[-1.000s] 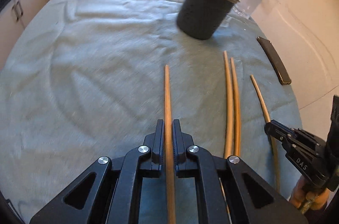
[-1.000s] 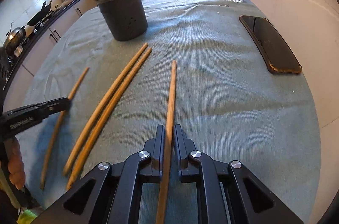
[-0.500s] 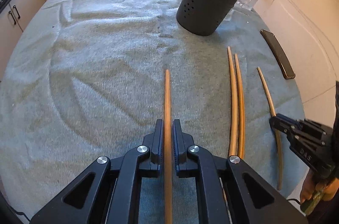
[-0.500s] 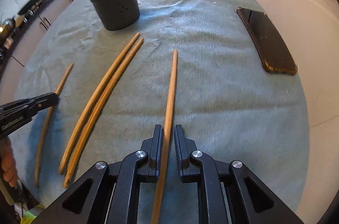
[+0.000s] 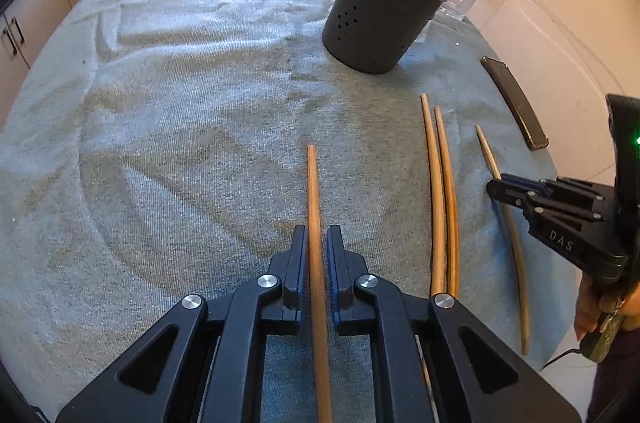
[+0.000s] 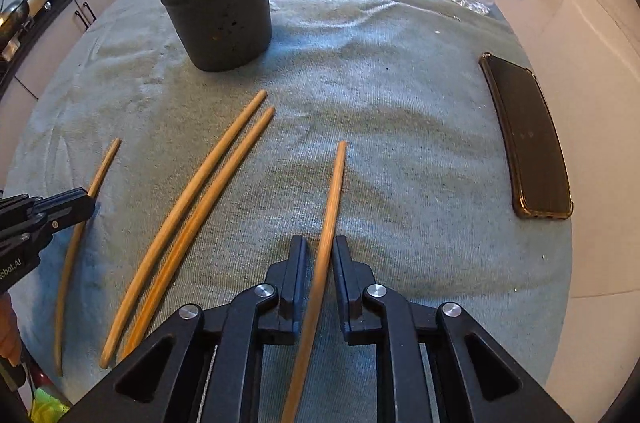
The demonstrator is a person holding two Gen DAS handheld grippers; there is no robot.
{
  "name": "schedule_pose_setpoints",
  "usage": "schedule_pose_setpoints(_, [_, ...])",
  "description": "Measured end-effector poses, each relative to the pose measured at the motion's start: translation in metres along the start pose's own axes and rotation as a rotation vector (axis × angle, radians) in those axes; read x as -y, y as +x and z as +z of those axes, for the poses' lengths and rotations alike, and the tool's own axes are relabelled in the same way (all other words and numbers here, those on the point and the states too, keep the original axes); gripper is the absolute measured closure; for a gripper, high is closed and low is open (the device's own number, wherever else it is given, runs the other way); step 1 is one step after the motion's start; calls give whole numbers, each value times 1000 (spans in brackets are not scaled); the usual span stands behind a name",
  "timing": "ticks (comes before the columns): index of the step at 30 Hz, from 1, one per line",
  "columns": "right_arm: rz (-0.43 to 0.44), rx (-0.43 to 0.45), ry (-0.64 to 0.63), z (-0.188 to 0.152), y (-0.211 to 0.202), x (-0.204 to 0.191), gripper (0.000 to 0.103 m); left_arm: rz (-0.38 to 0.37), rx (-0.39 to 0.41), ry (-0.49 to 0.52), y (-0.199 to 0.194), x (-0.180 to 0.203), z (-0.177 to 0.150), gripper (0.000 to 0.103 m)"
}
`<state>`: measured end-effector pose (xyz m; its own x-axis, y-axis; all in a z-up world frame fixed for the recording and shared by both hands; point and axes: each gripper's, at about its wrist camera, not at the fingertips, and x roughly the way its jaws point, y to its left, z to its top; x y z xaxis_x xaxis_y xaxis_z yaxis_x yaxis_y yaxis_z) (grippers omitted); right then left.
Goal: Organize utensils
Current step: 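Lift both held chopsticks upright and carry them above the black cup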
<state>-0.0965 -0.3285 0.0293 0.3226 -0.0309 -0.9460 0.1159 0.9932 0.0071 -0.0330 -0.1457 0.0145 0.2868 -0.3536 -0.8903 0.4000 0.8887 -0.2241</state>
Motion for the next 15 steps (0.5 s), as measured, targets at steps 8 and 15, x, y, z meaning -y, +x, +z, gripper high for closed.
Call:
schedule_pose_setpoints(8, [93,150,55,-14,-36,5,96,7,93,-19,-38,4,-1,97])
schedule_pose_setpoints(15, [129,355,79,-30,-105,14,96,55,272,46,-104,26,-5,97])
